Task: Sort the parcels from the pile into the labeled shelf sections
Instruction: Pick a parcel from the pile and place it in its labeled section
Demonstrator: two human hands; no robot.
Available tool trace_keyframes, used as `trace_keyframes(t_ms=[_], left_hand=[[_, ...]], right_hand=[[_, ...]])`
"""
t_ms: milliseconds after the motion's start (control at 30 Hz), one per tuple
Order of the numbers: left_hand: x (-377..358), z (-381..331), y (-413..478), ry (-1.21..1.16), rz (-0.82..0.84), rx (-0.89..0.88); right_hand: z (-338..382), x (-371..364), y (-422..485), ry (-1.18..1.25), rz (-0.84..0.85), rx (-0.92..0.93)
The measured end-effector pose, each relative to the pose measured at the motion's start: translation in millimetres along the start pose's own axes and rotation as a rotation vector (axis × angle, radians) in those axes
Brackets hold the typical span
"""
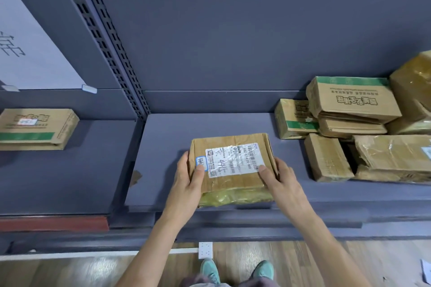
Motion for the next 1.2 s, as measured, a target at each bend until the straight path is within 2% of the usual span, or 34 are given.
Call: trace_keyframes(t_ms=[633,1200], left_hand=[[6.7,16.4,-3.7,-0.013,0.061,0.067],[5.3,26.4,-0.4,-0.118,0.049,0.028]], right_hand=[[-4.6,-6.7,-2.2,0.11,-0.019,-0.001],[-9.5,-8.8,-6.0,0.153,-0.014,-0.018]])
Point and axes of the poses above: each hand's wrist, its own y-axis towards the middle knuckle, its own x-axis out of the back of the hand, z = x × y, the point moved 8 cm from there along y, towards the middle knuckle, and after that the axes turned 9 degrees about z, right-handed, at the moved point
